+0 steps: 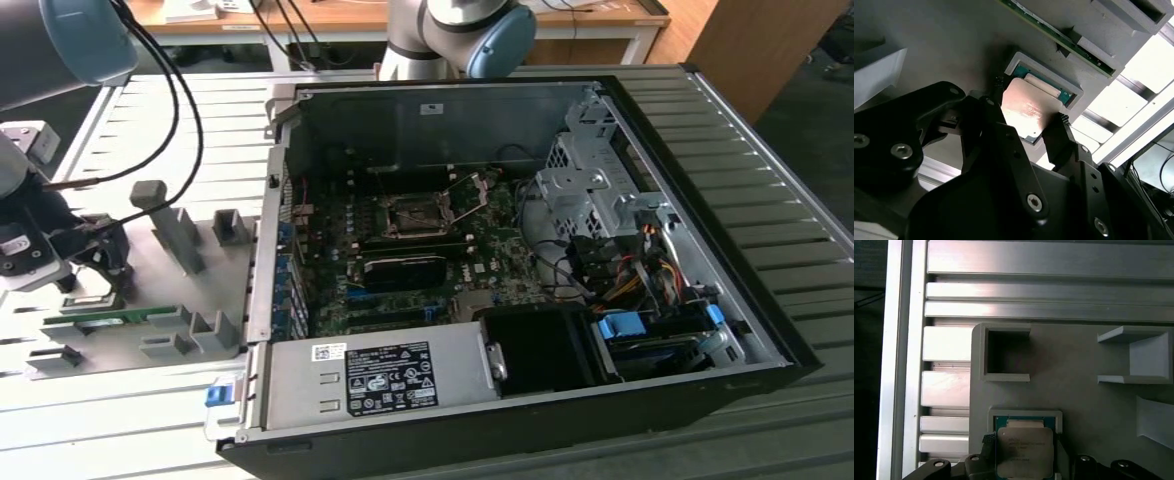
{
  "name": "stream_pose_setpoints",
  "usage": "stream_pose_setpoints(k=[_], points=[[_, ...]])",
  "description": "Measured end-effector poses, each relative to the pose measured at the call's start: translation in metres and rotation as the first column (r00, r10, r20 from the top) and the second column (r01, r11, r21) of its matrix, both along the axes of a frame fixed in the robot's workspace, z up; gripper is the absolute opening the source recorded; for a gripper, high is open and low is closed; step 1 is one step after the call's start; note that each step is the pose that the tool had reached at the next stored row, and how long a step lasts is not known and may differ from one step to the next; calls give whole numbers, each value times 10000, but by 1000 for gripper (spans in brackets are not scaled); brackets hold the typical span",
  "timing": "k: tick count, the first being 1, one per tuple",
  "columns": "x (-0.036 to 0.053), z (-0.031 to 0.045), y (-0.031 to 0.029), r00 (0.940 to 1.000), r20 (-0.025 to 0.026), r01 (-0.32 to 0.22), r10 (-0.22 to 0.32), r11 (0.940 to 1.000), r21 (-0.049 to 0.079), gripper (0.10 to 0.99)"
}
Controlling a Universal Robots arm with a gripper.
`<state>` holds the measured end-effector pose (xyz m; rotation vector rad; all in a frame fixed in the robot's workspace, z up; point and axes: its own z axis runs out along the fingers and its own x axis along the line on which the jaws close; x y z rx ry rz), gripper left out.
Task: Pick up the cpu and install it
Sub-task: 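Pick up the cpu and move it towards the insertion slot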
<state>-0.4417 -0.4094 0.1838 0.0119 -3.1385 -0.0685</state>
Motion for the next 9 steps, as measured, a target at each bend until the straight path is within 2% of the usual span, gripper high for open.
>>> stream_pose_setpoints(k=[1, 3, 4, 9], points=[[0, -1, 0, 10000, 0, 0, 0, 10000, 0, 592], [0, -1, 0, 10000, -1, 0, 0, 10000, 0, 576], [0, -1, 0, 10000, 1, 1, -1, 10000, 1, 541], [0, 64, 0, 10000, 1, 1, -1, 10000, 1, 541]])
